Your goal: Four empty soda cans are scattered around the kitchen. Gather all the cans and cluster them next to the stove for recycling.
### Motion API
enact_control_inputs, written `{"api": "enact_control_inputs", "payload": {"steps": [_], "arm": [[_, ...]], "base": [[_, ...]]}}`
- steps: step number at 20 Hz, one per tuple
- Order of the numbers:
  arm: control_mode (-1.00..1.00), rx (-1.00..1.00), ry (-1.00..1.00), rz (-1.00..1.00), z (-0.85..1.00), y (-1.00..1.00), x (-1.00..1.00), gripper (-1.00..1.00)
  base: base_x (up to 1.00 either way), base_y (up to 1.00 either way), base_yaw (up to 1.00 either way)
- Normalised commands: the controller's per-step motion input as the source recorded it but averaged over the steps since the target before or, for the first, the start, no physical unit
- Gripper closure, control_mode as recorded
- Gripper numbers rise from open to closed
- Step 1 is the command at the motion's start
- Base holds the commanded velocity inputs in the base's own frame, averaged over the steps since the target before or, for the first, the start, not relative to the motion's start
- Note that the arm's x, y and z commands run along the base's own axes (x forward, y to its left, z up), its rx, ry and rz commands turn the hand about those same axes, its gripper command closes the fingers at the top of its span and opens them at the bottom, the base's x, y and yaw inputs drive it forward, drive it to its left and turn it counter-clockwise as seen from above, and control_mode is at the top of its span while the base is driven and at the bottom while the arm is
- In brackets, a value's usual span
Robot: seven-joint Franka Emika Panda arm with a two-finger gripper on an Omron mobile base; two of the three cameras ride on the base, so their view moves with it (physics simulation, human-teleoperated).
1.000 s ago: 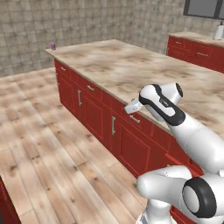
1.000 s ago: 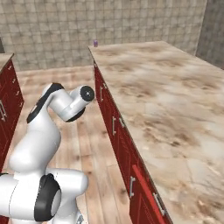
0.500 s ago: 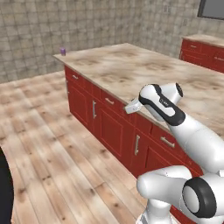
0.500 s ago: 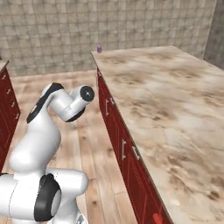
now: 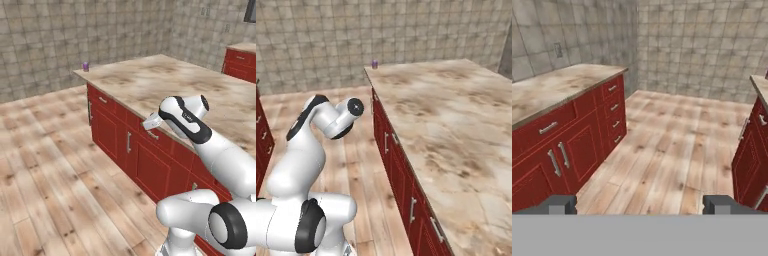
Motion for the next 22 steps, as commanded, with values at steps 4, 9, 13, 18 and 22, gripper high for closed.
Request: {"api": "enact_control_inputs", "payload": {"steps": [4, 9, 13, 18, 22], "arm": [[1.0, 0.0, 0.0, 0.0, 0.0, 0.0, 0.0, -1.0], [1.0, 0.0, 0.0, 0.0, 0.0, 0.0, 0.0, -1.0], [1.0, 0.0, 0.0, 0.0, 0.0, 0.0, 0.0, -1.0], [1.0, 0.0, 0.0, 0.0, 0.0, 0.0, 0.0, -1.0], [1.0, 0.0, 0.0, 0.0, 0.0, 0.0, 0.0, -1.0]], "base": [[1.0, 0.68, 0.0], [1.0, 0.66, 0.0], [1.0, 0.63, 0.0], [1.0, 0.63, 0.0], [0.94, 0.62, 0.0]]}}
